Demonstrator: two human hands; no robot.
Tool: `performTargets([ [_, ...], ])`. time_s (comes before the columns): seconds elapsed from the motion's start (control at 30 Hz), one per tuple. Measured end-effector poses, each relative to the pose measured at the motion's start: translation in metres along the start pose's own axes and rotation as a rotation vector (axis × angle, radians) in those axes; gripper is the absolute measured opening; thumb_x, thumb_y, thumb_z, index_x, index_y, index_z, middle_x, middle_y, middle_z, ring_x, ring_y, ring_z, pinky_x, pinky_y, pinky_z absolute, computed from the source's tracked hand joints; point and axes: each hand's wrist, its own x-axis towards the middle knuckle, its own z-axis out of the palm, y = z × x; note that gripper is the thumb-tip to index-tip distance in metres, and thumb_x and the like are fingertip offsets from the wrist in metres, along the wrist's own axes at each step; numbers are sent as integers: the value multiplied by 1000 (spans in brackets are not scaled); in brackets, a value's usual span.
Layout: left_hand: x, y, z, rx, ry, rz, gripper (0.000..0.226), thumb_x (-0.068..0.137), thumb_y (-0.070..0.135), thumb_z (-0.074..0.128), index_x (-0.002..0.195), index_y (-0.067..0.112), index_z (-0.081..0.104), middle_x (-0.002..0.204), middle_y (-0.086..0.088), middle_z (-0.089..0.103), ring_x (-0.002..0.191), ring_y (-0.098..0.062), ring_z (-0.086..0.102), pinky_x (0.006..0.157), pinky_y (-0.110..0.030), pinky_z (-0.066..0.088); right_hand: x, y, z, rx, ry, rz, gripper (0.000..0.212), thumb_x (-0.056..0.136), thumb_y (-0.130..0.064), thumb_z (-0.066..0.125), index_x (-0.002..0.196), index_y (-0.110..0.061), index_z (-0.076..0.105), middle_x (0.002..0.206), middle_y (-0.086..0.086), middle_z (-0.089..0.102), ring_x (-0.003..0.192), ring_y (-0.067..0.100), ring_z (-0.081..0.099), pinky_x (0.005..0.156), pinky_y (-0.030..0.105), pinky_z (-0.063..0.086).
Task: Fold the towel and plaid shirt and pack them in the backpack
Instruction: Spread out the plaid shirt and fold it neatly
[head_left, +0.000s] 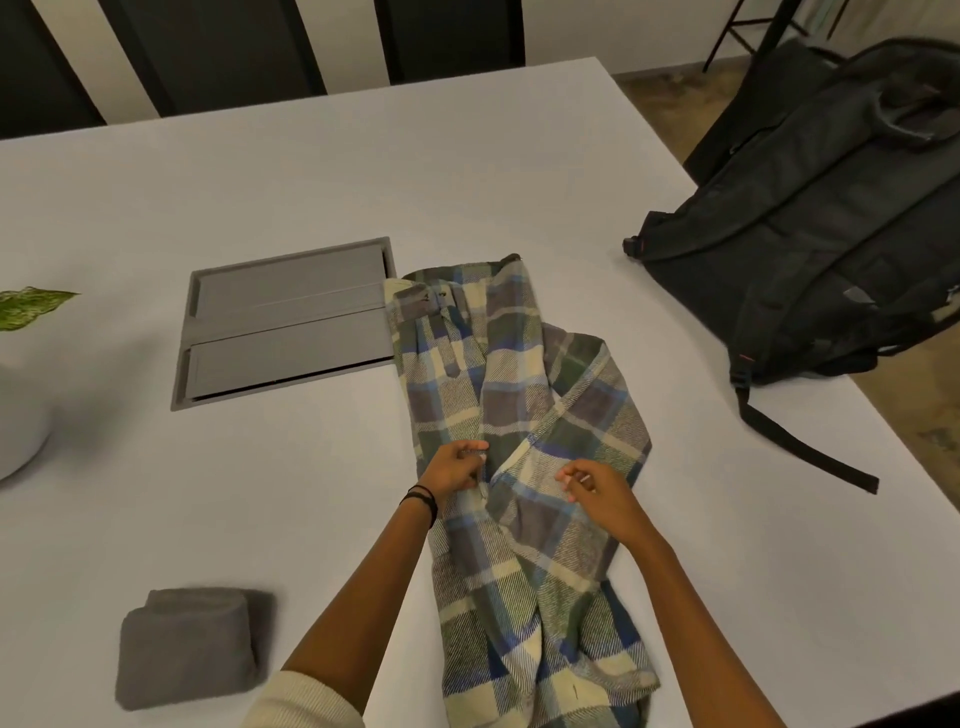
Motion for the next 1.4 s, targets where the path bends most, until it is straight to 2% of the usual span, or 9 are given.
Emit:
performTargets([
  [0.2,22,17,-3,-56,3,31,25,95,11,50,118,9,59,74,-3,46,64,-12,42,58,-20,42,36,-6,4,-41,85,-83,25,91,-1,49,90,-22,62,100,5,58,84,12,58,70,15,47],
  [0.33,37,31,-4,-99,-22,22,20,94,17,53,112,20,61,108,-9,58,102,-21,54,87,-35,48,60,-8,7,-86,168,-102,24,91,-2,50,107,-12,65,117,5,51,94,13,56,71,9,45],
  [0.47,51,46,-6,-143,-6,49,26,94,18,54,119,18,59,115,-7,59,107,-18,54,76,-24,47,78,-13,10,-86,172,-114,32,92,-2,48,121,-13,60,132,4,43,111,13,50,85,13,43],
  [0.57,66,55,-8,-134,-2,64,26,93,18,54,118,19,60,121,-13,58,113,-24,55,85,-34,47,93,-16,14,-123,167,-103,38,93,-3,48,129,-15,54,141,4,36,118,17,47,92,18,40],
  [0.87,108,80,-12,-176,53,91,25,91,19,57,116,23,61,120,-11,57,113,-25,53,86,-32,47,137,-22,21,-104,190,-121,41,95,-8,45,134,-19,46,144,5,34,114,23,52,93,31,50],
  [0.97,121,87,-10,-184,103,136,20,89,17,59,105,29,63,124,-13,56,117,-27,51,101,-42,43,149,-23,22,-99,210,-124,39,95,-10,44,134,-19,46,142,5,35,96,20,56,85,27,51],
  [1.03,129,91,-7,-202,132,170,22,89,13,59,108,23,64,126,-7,56,119,-24,50,103,-39,42,154,-24,23,-89,241,-136,38,96,-11,44,133,-18,47,140,5,38,90,15,52,80,22,49],
  [1.2,145,105,-4,-259,136,219,24,90,9,58,112,17,61,126,-5,56,118,-22,52,101,-35,44,164,-27,26,-108,293,-172,37,95,-13,47,131,-16,50,140,6,39,126,22,39,96,28,40],
  [1.4,152,124,-13,-253,155,318,33,90,11,58,122,16,57,128,2,50,123,-14,45,103,-29,41,160,-29,27,-88,147,-166,43,90,-12,55,131,-24,50,143,2,34,134,18,27,106,31,31],
])
